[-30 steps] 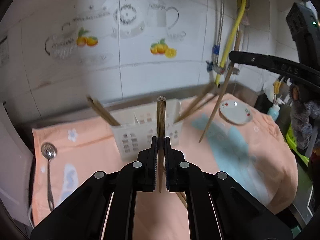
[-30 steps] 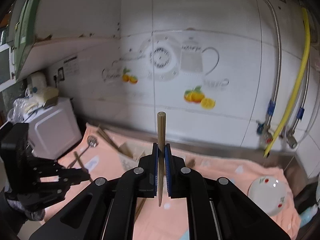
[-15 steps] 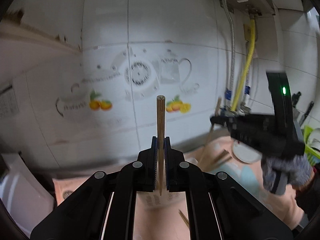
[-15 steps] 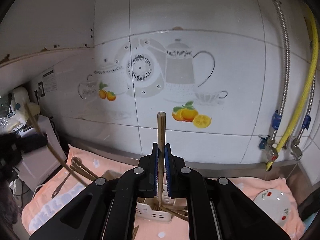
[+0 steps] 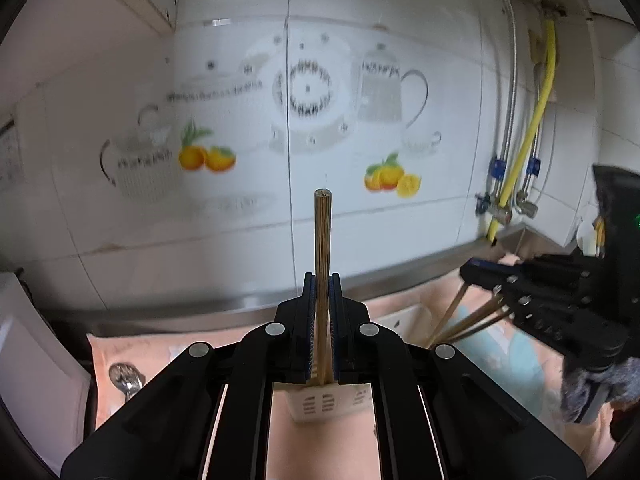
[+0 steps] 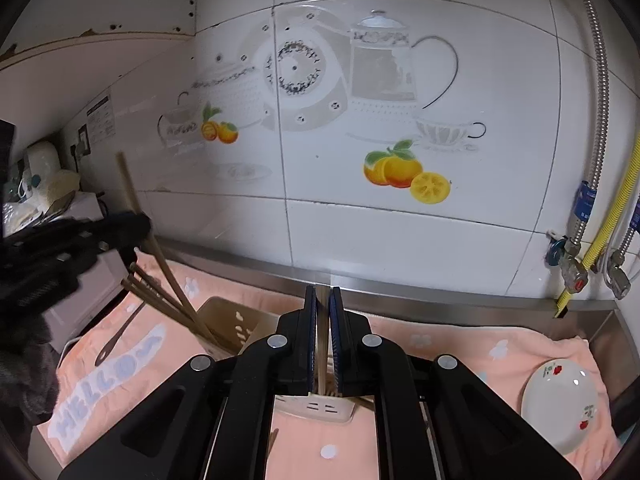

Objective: Organize utensils
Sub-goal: 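Lift both chopsticks and lower them upright into the white holder, then open both grippers to drop the chopsticks into the holder, then move both open grippers back to the last two chopsticks on the towel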

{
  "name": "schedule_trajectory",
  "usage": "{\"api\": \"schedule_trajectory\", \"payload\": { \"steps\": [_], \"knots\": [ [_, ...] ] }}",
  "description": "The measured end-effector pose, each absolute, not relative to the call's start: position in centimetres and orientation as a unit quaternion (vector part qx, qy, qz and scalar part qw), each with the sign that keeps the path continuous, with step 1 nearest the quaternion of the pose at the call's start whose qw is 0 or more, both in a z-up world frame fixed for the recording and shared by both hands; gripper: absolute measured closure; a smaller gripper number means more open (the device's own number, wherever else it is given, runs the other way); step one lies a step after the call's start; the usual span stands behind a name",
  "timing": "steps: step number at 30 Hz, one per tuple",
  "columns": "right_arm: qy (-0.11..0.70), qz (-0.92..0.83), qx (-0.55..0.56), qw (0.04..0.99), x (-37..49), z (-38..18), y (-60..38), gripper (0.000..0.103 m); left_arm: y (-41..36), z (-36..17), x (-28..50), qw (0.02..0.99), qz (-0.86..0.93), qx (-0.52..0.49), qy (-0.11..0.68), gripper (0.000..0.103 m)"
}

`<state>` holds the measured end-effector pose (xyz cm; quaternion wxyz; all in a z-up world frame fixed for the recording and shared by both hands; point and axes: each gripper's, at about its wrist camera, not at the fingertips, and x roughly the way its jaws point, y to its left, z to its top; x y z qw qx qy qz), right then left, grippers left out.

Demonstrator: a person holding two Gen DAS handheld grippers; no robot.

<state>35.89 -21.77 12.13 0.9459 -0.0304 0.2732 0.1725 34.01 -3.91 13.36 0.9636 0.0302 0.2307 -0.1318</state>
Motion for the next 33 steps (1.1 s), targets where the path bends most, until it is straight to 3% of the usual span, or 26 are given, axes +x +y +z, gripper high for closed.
{"api": "schedule_trajectory", "payload": {
  "steps": [7, 14, 18, 20, 22, 25, 28, 33],
  "knots": [
    [0.264, 0.174, -0.030, 0.948, 34.1, 12.3, -22.3, 0.073, -3.1, 13.0, 33.1, 0.965, -0.121, 0.029, 0.230, 0.094],
    [0.251, 0.173, -0.032, 0.952, 30.6, 12.1, -23.0, 0.053, -2.4, 13.5, 29.5, 0.971, -0.113, 0.031, 0.209, 0.064],
    [0.246, 0.177, -0.028, 0.953, 28.1, 11.5, -23.2, 0.032, -2.1, 13.3, 27.4, 0.973, -0.113, 0.029, 0.199, 0.056],
    [0.246, 0.179, -0.031, 0.952, 27.1, 11.1, -23.2, 0.030, -2.0, 13.0, 26.4, 0.973, -0.114, 0.026, 0.198, 0.051],
    [0.241, 0.175, -0.036, 0.954, 26.2, 10.5, -23.1, 0.020, -1.8, 12.4, 25.5, 0.973, -0.116, 0.024, 0.200, 0.051],
    [0.238, 0.166, -0.047, 0.956, 24.3, 9.3, -22.9, 0.015, -1.5, 11.3, 24.3, 0.971, -0.120, 0.016, 0.206, 0.050],
    [0.245, 0.165, -0.033, 0.955, 23.0, 8.3, -23.2, 0.012, -1.1, 10.1, 23.1, 0.971, -0.114, 0.009, 0.210, 0.036],
    [0.255, 0.154, -0.027, 0.954, 21.4, 6.5, -23.4, 0.011, -0.8, 7.8, 21.4, 0.967, -0.109, 0.004, 0.229, 0.035]
  ]
}}
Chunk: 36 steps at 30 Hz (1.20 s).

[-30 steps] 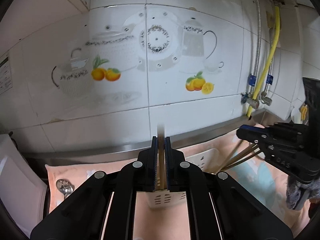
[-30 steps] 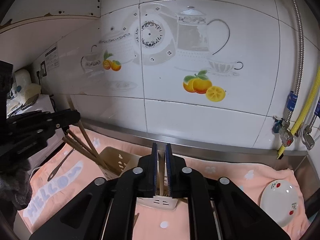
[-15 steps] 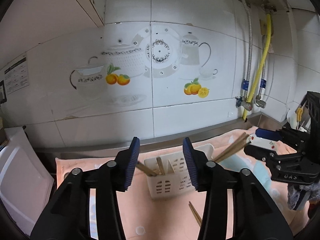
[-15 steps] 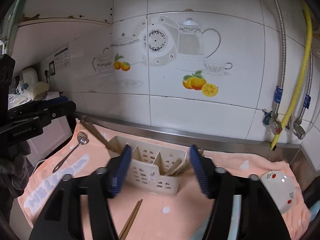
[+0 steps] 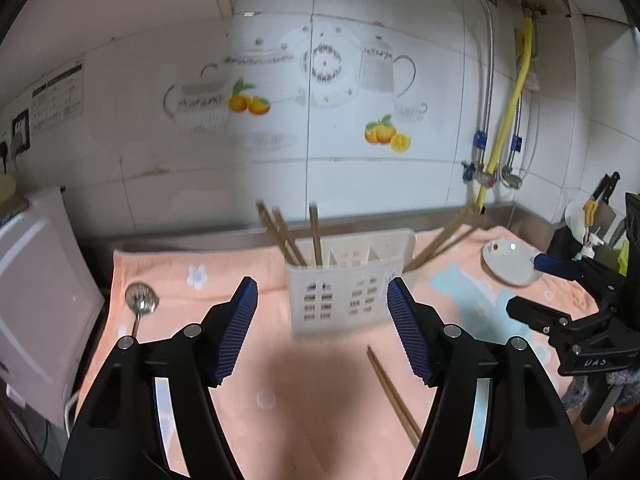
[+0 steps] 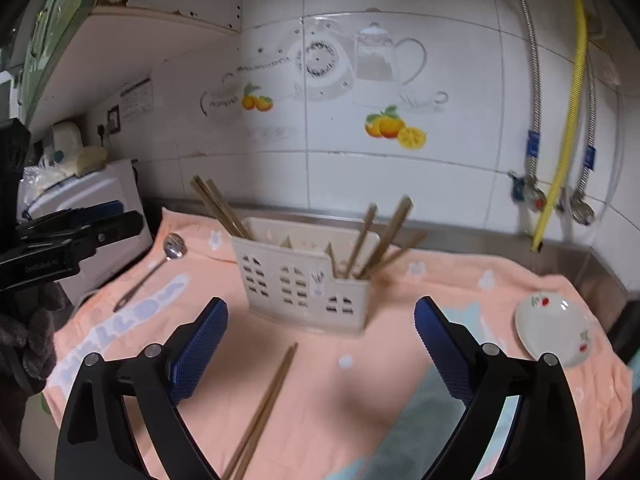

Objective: Organize utensils
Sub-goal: 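Move both open grippers back to the last two chopsticks on the towel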

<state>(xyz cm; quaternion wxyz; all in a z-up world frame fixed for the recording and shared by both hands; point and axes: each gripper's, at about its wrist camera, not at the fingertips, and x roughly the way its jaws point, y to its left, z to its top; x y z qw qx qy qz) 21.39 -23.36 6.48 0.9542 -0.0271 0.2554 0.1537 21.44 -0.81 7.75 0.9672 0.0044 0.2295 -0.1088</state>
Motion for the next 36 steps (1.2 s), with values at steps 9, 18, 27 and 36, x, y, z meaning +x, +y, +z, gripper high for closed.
{"api": "schedule_trajectory", "payload": {
  "steps": [9, 18, 27, 36],
  "knots": [
    [0.284, 0.144, -0.016, 0.948, 18.3, 2.8, -23.7, 0.008, -0.3, 3.4, 18.5, 0.959, -0.103, -0.012, 0.266, 0.024],
    [0.330, 0.138, -0.034, 0.933, 16.0, -1.6, -23.1, 0.008, 0.0, 0.0, 16.5, 0.952, -0.076, -0.005, 0.295, 0.017],
    [0.367, 0.142, -0.039, 0.919, 14.1, -5.4, -21.6, 0.021, 0.3, -2.0, 15.9, 0.947, -0.064, -0.001, 0.315, 0.015],
    [0.394, 0.157, -0.026, 0.905, 14.5, -7.3, -19.2, 0.051, 1.1, -3.6, 15.4, 0.941, -0.057, -0.014, 0.333, 0.015]
  ]
}}
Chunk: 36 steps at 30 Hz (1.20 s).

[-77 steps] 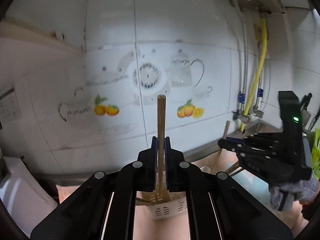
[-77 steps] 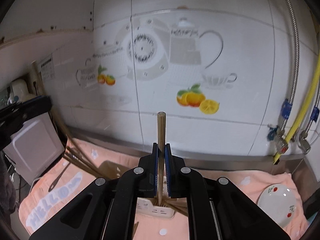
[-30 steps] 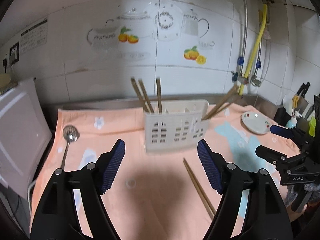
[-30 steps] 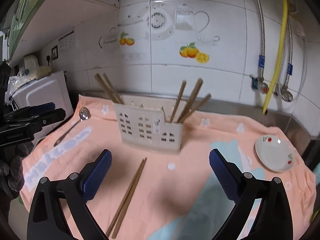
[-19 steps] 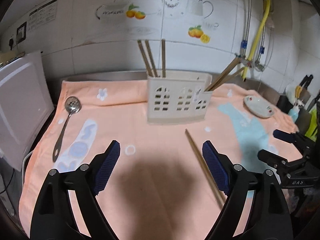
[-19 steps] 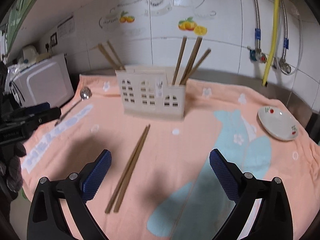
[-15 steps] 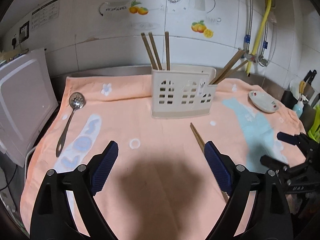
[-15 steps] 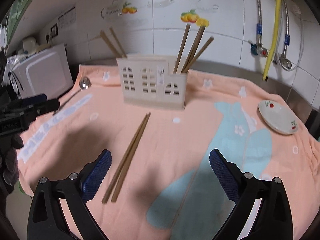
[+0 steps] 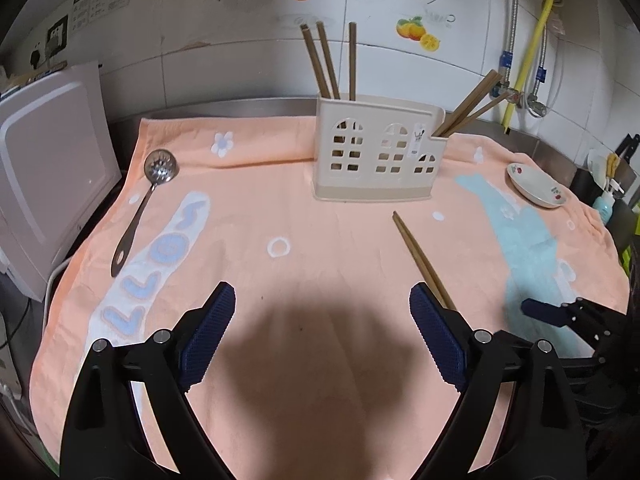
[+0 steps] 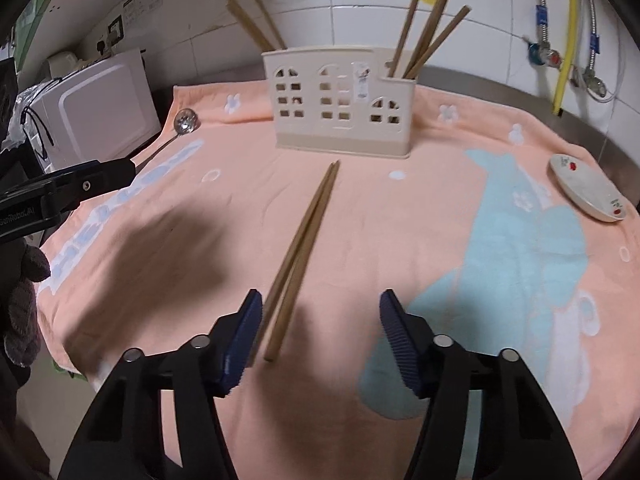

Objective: Organize utensils
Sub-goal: 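Move both open grippers back to the last two chopsticks on the towel, then close the right gripper on a chopstick while the left gripper grasps the last one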

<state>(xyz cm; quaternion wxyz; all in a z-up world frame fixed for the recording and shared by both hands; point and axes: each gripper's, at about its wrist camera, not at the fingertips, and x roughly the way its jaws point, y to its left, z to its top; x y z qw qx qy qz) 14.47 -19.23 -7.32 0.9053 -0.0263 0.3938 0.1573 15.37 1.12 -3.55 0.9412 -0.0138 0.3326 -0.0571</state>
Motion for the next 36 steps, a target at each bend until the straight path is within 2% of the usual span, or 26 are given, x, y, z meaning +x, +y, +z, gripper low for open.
{"api": "schedule_trajectory", "payload": {
  "steps": [1, 9, 23, 29, 36],
  "knots": [
    [0.395, 0.157, -0.025, 0.905, 14.6, -7.5, -19.0, 0.056, 1.2, -3.7, 15.3, 0.941, -0.056, -0.015, 0.334, 0.015],
    [0.423, 0.161, 0.006, 0.892, 15.9, -8.8, -18.4, 0.073, 2.3, -4.7, 15.1, 0.937, -0.046, -0.025, 0.345, 0.015],
    [0.440, 0.144, -0.013, 0.886, 16.4, -9.7, -17.2, 0.083, 2.9, -6.0, 15.2, 0.931, -0.041, -0.041, 0.360, 0.015],
    [0.439, 0.139, -0.009, 0.887, 16.7, -9.8, -17.7, 0.095, 2.2, -6.2, 15.1, 0.928, -0.049, -0.039, 0.367, 0.015],
    [0.439, 0.143, 0.006, 0.887, 16.8, -9.7, -18.9, 0.096, 0.5, -6.9, 14.9, 0.923, -0.067, -0.036, 0.378, 0.015]
  ]
}}
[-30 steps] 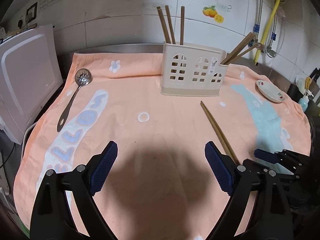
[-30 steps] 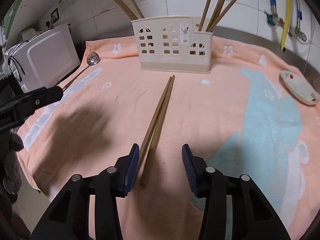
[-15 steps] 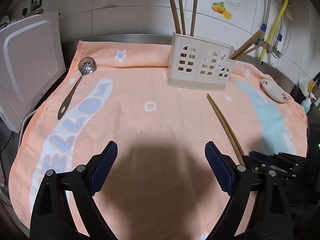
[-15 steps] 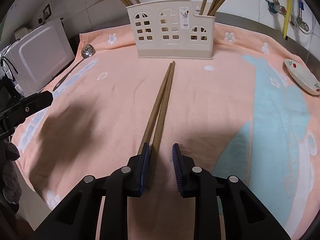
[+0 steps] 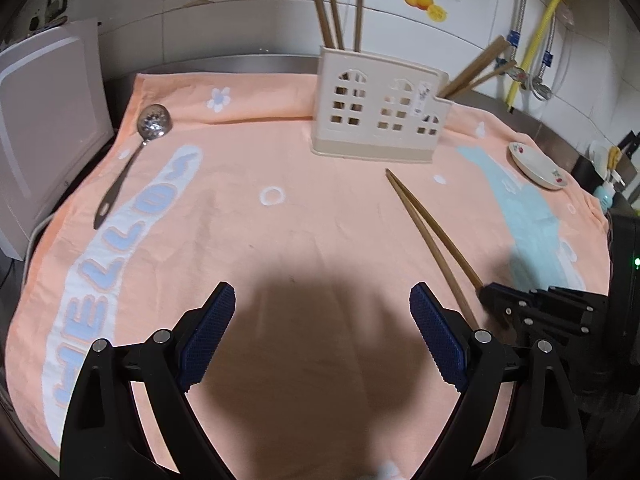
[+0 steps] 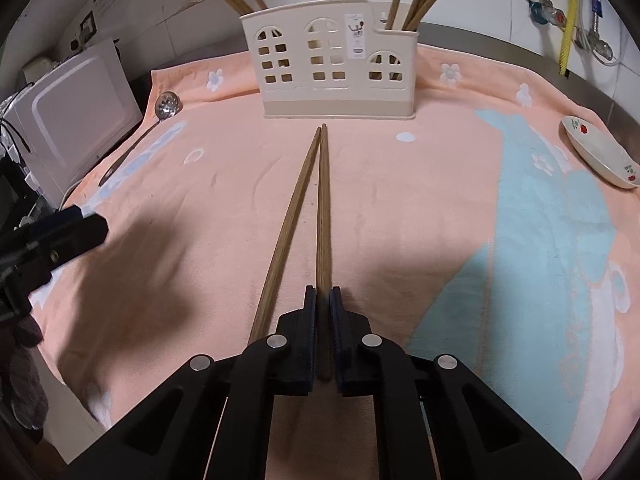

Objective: Organize utensils
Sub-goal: 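Close the right gripper on a chopstick while the left gripper grasps the last one, then lift both chopsticks and lower them upright into the white holder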

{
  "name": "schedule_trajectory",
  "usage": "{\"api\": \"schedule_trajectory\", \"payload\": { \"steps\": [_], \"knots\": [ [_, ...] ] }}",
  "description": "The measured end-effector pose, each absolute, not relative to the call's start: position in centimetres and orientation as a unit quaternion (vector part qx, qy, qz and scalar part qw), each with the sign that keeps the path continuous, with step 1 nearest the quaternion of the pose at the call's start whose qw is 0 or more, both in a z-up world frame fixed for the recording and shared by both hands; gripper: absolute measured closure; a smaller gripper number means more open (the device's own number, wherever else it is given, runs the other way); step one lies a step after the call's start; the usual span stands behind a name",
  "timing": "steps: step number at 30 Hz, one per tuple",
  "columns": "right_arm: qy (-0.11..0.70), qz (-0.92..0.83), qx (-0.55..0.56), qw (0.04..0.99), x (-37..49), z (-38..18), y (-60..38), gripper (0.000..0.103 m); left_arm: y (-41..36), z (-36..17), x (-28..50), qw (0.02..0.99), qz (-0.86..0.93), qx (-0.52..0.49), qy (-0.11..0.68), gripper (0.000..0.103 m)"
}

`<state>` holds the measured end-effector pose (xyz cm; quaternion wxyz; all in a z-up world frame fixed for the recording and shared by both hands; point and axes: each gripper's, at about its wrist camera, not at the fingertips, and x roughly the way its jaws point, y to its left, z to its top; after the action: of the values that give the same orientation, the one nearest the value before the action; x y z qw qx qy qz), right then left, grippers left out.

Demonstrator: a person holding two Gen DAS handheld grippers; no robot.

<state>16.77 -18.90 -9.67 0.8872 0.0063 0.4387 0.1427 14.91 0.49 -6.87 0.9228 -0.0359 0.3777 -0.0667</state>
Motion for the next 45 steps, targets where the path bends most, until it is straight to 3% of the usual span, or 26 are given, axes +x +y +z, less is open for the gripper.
{"api": "schedule_trajectory", "payload": {
  "steps": [12, 15, 18, 21, 25, 34, 37, 45],
  "knots": [
    [0.404, 0.157, 0.016, 0.901, 15.8, -7.6, -21.4, 0.096, -4.9, -8.3, 14.6, 0.907, -0.127, -0.026, 0.402, 0.017],
    [0.397, 0.159, 0.021, 0.904, 15.6, -7.0, -22.2, 0.096, -6.2, -8.9, 14.9, 0.898, -0.151, -0.035, 0.413, 0.037],
    [0.392, 0.158, 0.023, 0.906, 15.4, -6.7, -23.1, 0.096, -7.6, -9.7, 15.2, 0.889, -0.165, -0.040, 0.425, 0.049],
    [0.391, 0.158, 0.027, 0.907, 15.3, -6.6, -23.8, 0.096, -8.5, -10.3, 15.6, 0.880, -0.179, -0.052, 0.436, 0.073],
    [0.390, 0.158, 0.031, 0.907, 15.1, -6.7, -24.6, 0.096, -9.6, -10.8, 16.1, 0.875, -0.184, -0.052, 0.444, 0.080],
    [0.387, 0.161, 0.035, 0.907, 14.9, -6.6, -25.0, 0.096, -10.7, -11.3, 17.0, 0.878, -0.158, -0.036, 0.450, 0.082],
    [0.385, 0.161, 0.036, 0.908, 14.9, -6.6, -25.1, 0.096, -11.1, -11.3, 17.0, 0.885, -0.141, -0.013, 0.444, 0.091],
    [0.370, 0.164, 0.038, 0.914, 14.9, -5.0, -25.5, 0.096, -9.3, -9.7, 17.2, 0.888, -0.144, -0.014, 0.437, 0.097]
  ]
}}
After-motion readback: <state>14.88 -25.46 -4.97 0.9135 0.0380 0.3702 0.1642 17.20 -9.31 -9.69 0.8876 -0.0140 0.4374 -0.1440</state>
